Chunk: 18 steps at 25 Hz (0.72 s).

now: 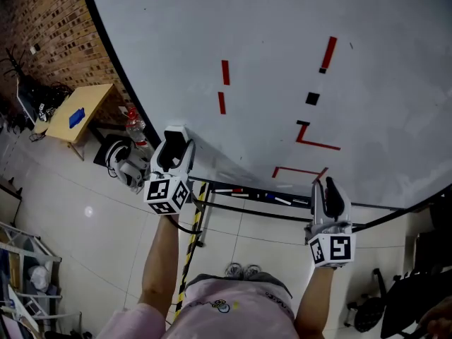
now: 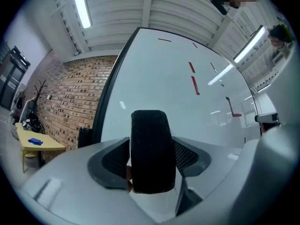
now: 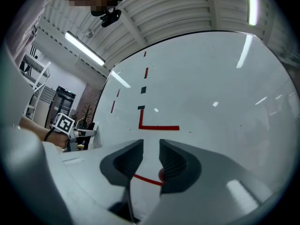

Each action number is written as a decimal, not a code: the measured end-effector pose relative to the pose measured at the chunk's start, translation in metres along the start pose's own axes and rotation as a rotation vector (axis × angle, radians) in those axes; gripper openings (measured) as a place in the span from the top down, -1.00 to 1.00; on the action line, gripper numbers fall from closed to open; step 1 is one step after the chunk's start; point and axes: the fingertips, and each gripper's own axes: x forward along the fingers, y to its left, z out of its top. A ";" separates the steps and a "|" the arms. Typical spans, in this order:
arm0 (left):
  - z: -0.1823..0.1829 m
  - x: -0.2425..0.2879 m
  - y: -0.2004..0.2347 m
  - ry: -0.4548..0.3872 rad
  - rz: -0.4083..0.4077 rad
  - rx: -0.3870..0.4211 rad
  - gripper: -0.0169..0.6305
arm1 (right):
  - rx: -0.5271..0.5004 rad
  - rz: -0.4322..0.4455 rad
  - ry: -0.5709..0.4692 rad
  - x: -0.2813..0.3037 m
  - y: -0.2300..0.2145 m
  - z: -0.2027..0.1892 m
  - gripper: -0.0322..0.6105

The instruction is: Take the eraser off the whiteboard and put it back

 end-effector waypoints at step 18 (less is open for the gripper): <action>0.065 -0.103 -0.076 -0.172 -0.020 -0.070 0.06 | -0.004 -0.017 -0.033 -0.064 -0.030 0.023 0.59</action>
